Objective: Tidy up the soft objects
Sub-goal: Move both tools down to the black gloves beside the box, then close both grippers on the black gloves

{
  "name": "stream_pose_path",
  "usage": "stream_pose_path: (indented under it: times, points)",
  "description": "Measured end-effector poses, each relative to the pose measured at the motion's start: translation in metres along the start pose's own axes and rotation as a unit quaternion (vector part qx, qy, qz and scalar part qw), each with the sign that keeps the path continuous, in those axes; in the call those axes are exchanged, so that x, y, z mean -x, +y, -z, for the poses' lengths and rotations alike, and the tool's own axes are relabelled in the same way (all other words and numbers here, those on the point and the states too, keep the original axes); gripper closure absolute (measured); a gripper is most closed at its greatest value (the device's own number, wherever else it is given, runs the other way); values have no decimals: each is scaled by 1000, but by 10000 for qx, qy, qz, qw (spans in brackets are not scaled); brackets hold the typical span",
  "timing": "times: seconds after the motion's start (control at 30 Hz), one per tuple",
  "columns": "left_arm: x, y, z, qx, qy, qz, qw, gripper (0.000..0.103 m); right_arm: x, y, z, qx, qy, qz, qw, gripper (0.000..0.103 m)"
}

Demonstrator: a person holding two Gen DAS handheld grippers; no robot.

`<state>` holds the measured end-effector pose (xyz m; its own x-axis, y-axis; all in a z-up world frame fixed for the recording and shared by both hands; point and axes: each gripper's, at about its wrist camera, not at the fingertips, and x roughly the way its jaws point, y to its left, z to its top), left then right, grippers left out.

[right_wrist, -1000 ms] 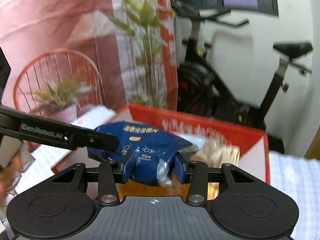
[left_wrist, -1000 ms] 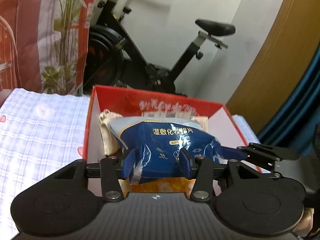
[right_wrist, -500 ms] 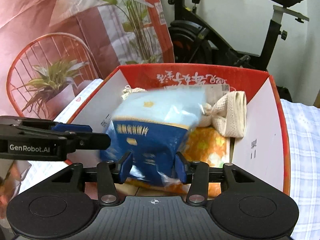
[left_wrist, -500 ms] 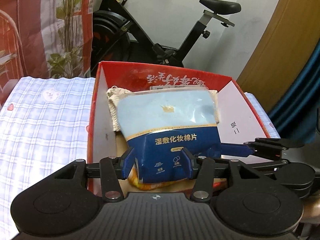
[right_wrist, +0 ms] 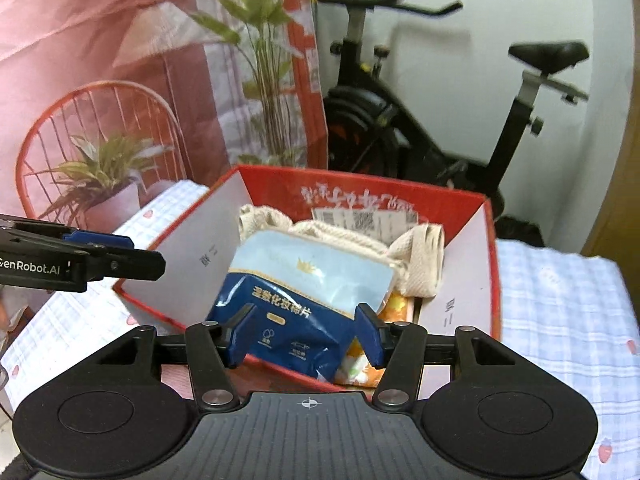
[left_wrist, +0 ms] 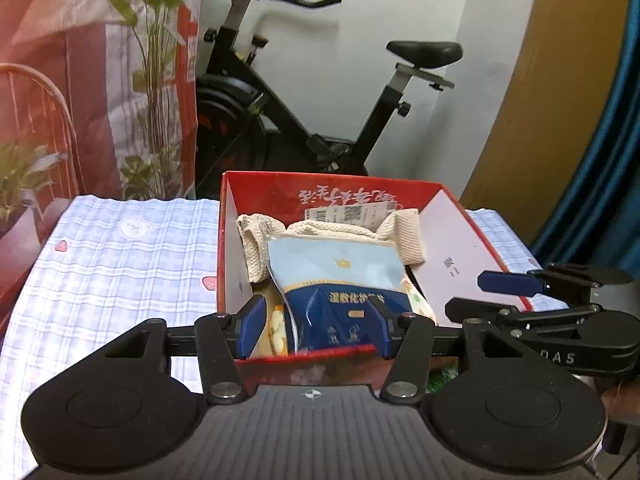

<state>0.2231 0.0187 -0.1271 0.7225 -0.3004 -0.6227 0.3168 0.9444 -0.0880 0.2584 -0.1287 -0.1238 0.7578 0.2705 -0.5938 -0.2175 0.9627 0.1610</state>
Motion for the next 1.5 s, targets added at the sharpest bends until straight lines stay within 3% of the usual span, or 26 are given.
stream_pose_path:
  times: [0.27,0.43,0.7,1.1,1.23,1.37,1.5]
  points:
    - [47,-6,50,134,-154,27,9998,46,46,22,28,91,-510,38,9987,53]
    - [61,1,96,681,-11,-22,9977,46,68,41,60,145,-649,-101,9977,53]
    - [57,-3,157,1002,418,25,9941,46,80,66,130,255,-334,-173,9990,53]
    - [44,0,189,1209,571,151,9909,47,87,64,194,-142,-15,-63,9999,52]
    - [42,6,193,1374,541,212,9888,48,78,61,203,-207,126,32,9997,52]
    - [28,-2,194,1229,779,295,9889,48,70,57,206,-323,194,64,9993,52]
    - [20,-1,199,1266,891,284,9875,56,60,56,211,-321,389,93,9987,50]
